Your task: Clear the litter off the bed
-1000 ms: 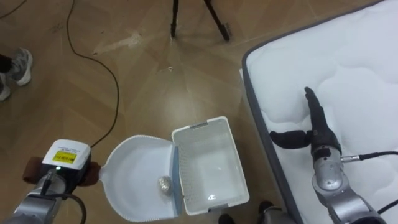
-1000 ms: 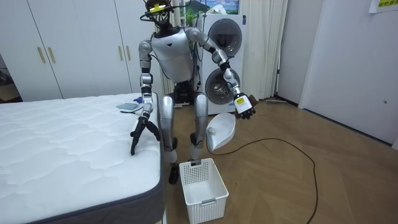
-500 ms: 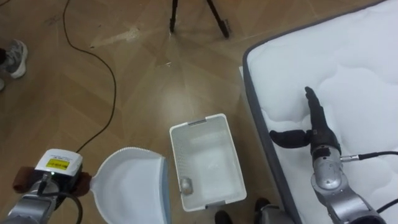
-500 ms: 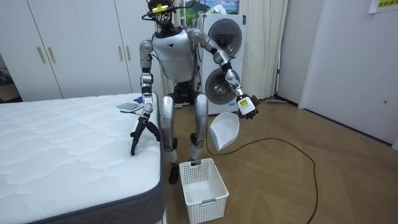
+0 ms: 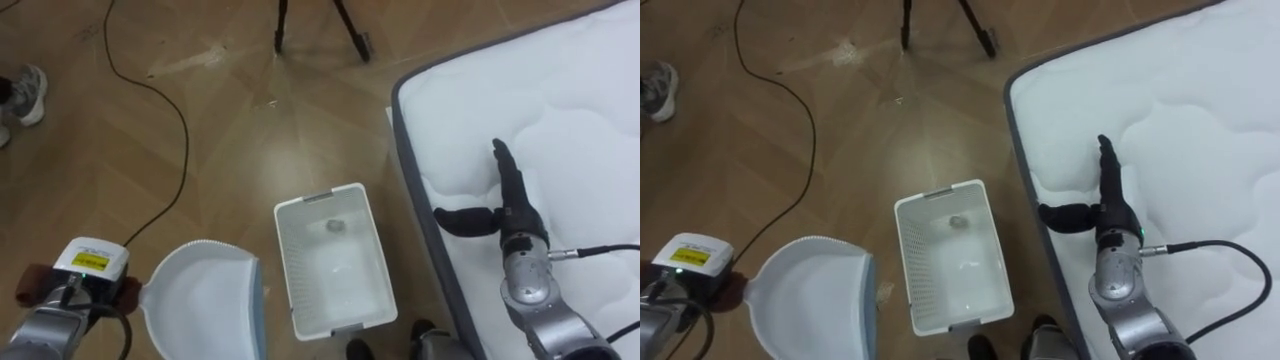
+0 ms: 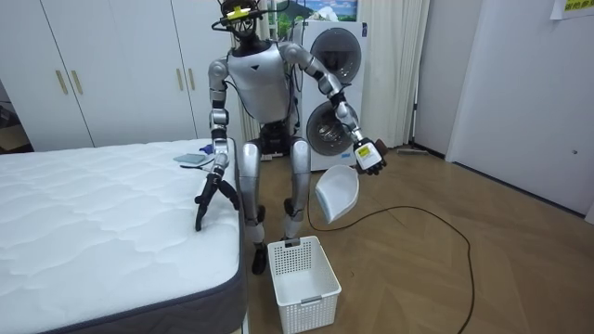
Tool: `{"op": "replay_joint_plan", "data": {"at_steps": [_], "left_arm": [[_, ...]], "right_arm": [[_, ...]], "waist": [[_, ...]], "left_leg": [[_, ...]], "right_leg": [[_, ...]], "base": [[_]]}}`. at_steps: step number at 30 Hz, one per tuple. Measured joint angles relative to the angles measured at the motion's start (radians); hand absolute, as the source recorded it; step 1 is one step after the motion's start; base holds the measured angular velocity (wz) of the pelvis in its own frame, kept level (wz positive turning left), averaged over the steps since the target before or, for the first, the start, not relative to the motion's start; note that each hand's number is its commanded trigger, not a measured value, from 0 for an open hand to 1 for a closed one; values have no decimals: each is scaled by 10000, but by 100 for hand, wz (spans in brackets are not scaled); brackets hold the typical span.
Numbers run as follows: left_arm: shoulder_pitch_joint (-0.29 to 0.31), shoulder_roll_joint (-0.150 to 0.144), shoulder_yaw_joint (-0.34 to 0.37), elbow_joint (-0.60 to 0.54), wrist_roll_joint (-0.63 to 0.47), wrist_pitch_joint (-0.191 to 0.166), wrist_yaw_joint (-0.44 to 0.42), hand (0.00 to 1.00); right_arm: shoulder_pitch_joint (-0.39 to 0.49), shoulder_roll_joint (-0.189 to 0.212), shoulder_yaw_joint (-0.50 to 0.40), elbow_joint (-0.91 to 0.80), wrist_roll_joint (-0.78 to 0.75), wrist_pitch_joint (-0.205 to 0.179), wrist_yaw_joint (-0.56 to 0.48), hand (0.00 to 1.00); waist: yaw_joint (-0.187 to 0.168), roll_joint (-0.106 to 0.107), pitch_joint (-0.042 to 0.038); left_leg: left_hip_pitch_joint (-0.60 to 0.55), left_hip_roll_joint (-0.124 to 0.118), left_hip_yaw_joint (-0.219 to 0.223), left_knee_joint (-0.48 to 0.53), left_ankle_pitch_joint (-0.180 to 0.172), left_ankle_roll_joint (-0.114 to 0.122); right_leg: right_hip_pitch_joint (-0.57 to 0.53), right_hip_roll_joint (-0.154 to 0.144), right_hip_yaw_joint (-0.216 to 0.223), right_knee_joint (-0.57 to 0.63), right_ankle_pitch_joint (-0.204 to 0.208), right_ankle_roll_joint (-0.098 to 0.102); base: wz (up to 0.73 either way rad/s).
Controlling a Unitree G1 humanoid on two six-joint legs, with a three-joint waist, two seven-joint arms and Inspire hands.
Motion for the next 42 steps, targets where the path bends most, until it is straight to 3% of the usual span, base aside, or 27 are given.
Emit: {"op": "replay_joint_plan", "data": {"at_steps": [3, 8, 15, 22, 25, 30, 31, 34, 36, 37, 38, 42], "left_arm": [[5, 270, 0, -219, 6, -2, -14, 100], [-11, 416, 2, -197, -13, 0, 11, 100], [-19, 419, 11, -193, -357, 8, 540, 100], [514, 338, 11, -375, -586, 5, 959, 100], [619, 256, 16, -376, -570, -3, 991, 100], [762, -445, 681, -633, -573, -19, 1099, 100], [907, -559, 844, -770, -572, -47, 1104, 100], [1544, -837, 1490, -804, -625, -137, 1133, 100], [1913, -868, 1804, -914, -604, -152, 1128, 100], [2038, -868, 1939, -965, -606, -206, 1130, 100], [2104, -872, 1983, -985, -688, -218, 1159, 100], [2107, -940, 1983, -987, -934, -329, 1179, 100]], "right_arm": [[23, -35, 0, 12, -91, -17, -143, 0], [22, -47, -23, 72, -93, -239, -356, 0], [72, -176, 51, 36, -69, -337, -314, 0], [413, -305, 135, -68, -19, -235, -246, 0], [735, -363, 128, -326, 202, -263, -129, 0], [1299, -351, -34, -407, 252, -304, 179, 0], [1544, -325, -40, -470, 280, -294, 245, 0], [1798, -305, -110, -475, 314, -92, 564, 0], [1951, -314, -209, -496, 360, -64, 591, 0], [2092, -325, -288, -496, 374, -32, 594, 0], [2170, -329, -336, -497, 469, 39, 585, 0], [2250, -327, -406, -627, 544, 234, 567, 0]], "waist": [[-20, 168, 3], [-21, 568, 49], [58, 671, 41], [83, 676, 18], [91, 612, -26], [187, 320, -173], [332, 154, -250], [418, -52, -312], [506, -234, -278], [550, -351, -306], [543, -446, -333], [532, -652, -322]], "left_leg": [[-44, 1, -139, 32, 1, 0], [35, -7, -90, 75, 5, -2], [182, -22, 101, 19, 2, 0], [852, -109, 128, -322, 36, -13], [1159, -137, 143, -446, 72, -70], [1729, -113, 116, -606, 90, -104], [1932, -111, -51, -638, 89, -106], [2584, -115, -646, -900, 20, -228], [2897, -122, -760, -1028, -15, -288], [3019, -95, -717, -1147, -27, -307], [3045, -72, -688, -1244, -26, -306], [3040, 24, -551, -1302, -28, -295]], "right_leg": [[56, -10, -129, -3, 7, -9], [71, -22, -71, 35, -5, 10], [40, -24, 137, 173, -43, -13], [537, -55, 173, 153, -170, -50], [784, -48, 210, 95, -224, -53], [1309, 80, 291, -205, -231, -46], [1490, 204, 471, -344, -192, -36], [2056, 573, 988, -753, -14, -3], [2245, 744, 1335, -845, 57, 21], [2302, 857, 1512, -963, 153, 34], [2325, 931, 1597, -1098, 259, 56], [2446, 1125, 1813, -1440, 539, 118]], "base": [[11], [-2], [-7], [0], [-2], [-10], [-41], [-65], [-70], [-63], [-38], [-19]]}}
